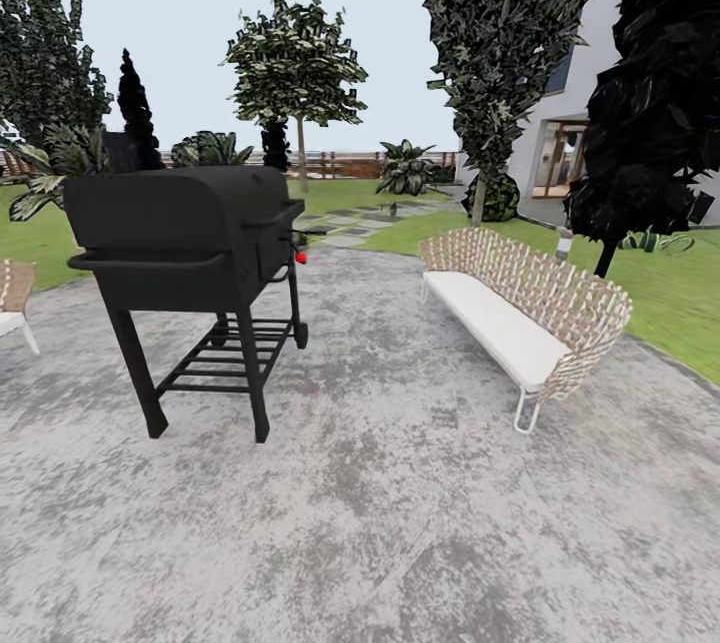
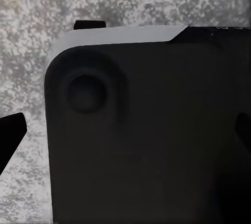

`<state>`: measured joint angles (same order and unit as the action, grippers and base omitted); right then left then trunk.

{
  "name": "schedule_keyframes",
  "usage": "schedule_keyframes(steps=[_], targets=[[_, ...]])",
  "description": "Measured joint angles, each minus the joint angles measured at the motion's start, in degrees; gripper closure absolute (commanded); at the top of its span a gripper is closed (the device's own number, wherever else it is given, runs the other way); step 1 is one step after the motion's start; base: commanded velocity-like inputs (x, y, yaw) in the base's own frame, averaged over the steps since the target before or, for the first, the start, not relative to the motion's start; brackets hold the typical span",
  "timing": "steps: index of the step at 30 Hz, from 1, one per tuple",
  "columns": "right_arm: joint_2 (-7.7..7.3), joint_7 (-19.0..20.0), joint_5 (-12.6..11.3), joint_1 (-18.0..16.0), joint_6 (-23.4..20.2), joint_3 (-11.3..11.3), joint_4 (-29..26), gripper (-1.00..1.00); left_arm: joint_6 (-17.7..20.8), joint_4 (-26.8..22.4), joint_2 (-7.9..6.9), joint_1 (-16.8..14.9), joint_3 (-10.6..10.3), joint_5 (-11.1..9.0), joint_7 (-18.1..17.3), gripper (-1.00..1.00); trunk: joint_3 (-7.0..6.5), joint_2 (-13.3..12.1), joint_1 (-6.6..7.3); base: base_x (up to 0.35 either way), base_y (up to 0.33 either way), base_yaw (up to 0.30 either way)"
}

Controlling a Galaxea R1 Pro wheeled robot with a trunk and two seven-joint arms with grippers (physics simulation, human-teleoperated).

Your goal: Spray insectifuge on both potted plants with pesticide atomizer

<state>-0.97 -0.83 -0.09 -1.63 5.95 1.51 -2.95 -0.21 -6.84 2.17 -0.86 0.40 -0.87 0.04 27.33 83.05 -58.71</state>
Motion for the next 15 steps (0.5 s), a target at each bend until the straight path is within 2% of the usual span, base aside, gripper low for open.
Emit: schedule_keyframes(steps=[6, 15], targets=[[-0.04, 0.0, 0.1, 0.0, 0.0, -0.1, 0.0, -1.0, 0.0, 0.0, 0.02, 0.0, 0.0, 0.0, 0.0, -1.0, 0.0, 0.0, -0.01, 0.152, -0.178, 0.0], [-0.08, 0.0, 0.1, 0.0, 0.0, -0.1, 0.0, -1.0, 0.1, -0.1, 0.12, 0.0, -0.1, 0.0, 0.0, -1.0, 0.0, 0.0, -0.02, 0.027, -0.036, 0.0]])
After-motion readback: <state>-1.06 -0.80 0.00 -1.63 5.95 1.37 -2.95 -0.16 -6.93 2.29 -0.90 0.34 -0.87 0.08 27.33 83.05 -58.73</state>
